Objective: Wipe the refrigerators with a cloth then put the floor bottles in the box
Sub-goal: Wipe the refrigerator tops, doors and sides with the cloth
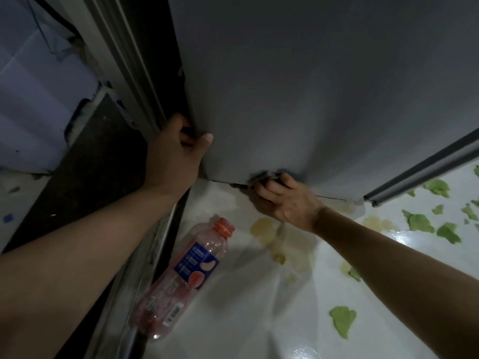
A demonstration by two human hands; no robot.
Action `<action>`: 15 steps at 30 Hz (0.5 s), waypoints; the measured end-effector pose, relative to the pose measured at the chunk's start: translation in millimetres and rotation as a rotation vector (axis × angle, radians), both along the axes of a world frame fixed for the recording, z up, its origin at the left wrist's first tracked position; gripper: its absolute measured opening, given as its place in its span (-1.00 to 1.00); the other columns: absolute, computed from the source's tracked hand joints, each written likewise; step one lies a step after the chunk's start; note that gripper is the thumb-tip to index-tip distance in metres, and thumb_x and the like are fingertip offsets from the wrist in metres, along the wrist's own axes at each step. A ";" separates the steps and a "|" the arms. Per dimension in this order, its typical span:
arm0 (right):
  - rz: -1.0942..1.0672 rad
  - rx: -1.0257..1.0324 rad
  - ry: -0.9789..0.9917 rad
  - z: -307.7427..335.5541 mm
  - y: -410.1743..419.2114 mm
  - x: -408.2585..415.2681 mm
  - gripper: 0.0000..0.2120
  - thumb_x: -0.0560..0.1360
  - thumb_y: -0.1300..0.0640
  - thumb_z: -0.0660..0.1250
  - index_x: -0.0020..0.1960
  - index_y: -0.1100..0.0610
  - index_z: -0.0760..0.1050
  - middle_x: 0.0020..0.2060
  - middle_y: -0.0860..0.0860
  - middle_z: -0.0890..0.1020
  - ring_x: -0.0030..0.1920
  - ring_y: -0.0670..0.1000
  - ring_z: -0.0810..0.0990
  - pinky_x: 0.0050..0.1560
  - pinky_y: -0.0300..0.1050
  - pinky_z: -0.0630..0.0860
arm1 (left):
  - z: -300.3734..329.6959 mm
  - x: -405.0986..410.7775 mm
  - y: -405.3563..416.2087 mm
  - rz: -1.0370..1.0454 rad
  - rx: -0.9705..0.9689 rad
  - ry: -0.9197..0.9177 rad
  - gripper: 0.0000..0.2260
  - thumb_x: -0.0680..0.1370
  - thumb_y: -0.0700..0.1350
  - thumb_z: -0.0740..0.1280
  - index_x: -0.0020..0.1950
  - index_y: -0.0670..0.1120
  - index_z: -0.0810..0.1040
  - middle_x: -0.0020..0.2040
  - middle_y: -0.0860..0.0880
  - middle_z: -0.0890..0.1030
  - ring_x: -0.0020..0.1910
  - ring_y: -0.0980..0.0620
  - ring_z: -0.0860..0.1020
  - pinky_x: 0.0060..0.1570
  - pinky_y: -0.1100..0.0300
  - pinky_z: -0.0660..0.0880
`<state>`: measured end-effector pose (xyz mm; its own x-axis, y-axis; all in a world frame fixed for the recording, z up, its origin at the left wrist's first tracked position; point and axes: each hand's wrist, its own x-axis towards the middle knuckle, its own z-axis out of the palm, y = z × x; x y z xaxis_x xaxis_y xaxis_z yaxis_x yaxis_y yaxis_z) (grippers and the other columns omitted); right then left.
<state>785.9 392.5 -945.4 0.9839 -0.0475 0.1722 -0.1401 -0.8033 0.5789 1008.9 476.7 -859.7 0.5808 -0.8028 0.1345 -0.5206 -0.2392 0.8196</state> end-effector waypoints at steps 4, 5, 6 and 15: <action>-0.062 0.059 0.034 3.8 20.3 60.9 -0.71 0.55 0.09 0.19 0.19 -0.06 0.59 0.08 -0.12 0.63 0.01 -0.07 0.61 0.06 -0.16 0.49 | 2.2 7.2 0.3 -0.046 -0.006 0.081 -0.82 0.53 -0.07 0.32 0.02 -0.17 0.51 -0.09 -0.18 0.64 -0.12 -0.12 0.63 0.00 -0.10 0.55; -0.073 0.042 0.087 2.5 24.4 70.3 -0.69 0.55 0.08 0.16 0.20 -0.10 0.58 0.14 -0.12 0.60 0.09 -0.07 0.58 0.11 -0.15 0.47 | 2.7 9.2 0.8 -0.053 0.001 0.080 -0.82 0.54 -0.07 0.31 0.03 -0.17 0.52 -0.09 -0.18 0.65 -0.12 -0.12 0.64 0.00 -0.12 0.54; -0.073 0.020 0.153 0.3 26.8 76.7 -0.68 0.55 0.07 0.15 0.22 -0.13 0.55 0.23 -0.11 0.54 0.17 -0.04 0.53 0.18 -0.12 0.44 | 3.1 10.8 1.2 -0.058 0.010 0.077 -0.82 0.54 -0.07 0.30 0.03 -0.16 0.53 -0.09 -0.16 0.65 -0.12 -0.12 0.64 0.00 -0.12 0.54; -0.166 -0.066 0.309 18.6 19.5 42.4 -0.38 0.39 0.28 -0.07 0.11 -0.22 0.58 0.27 -0.15 0.51 0.21 -0.06 0.52 0.13 -0.13 0.46 | 9.7 6.2 3.5 -0.044 0.044 0.115 -0.86 0.56 -0.08 0.28 0.05 -0.12 0.54 -0.06 -0.12 0.66 -0.09 -0.07 0.64 0.03 -0.09 0.55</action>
<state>828.3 412.0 -926.8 0.9699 -0.2096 -0.1241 -0.0757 -0.7435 0.6644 1015.1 480.2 -850.0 0.5549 -0.8313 0.0336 -0.4348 -0.2553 0.8636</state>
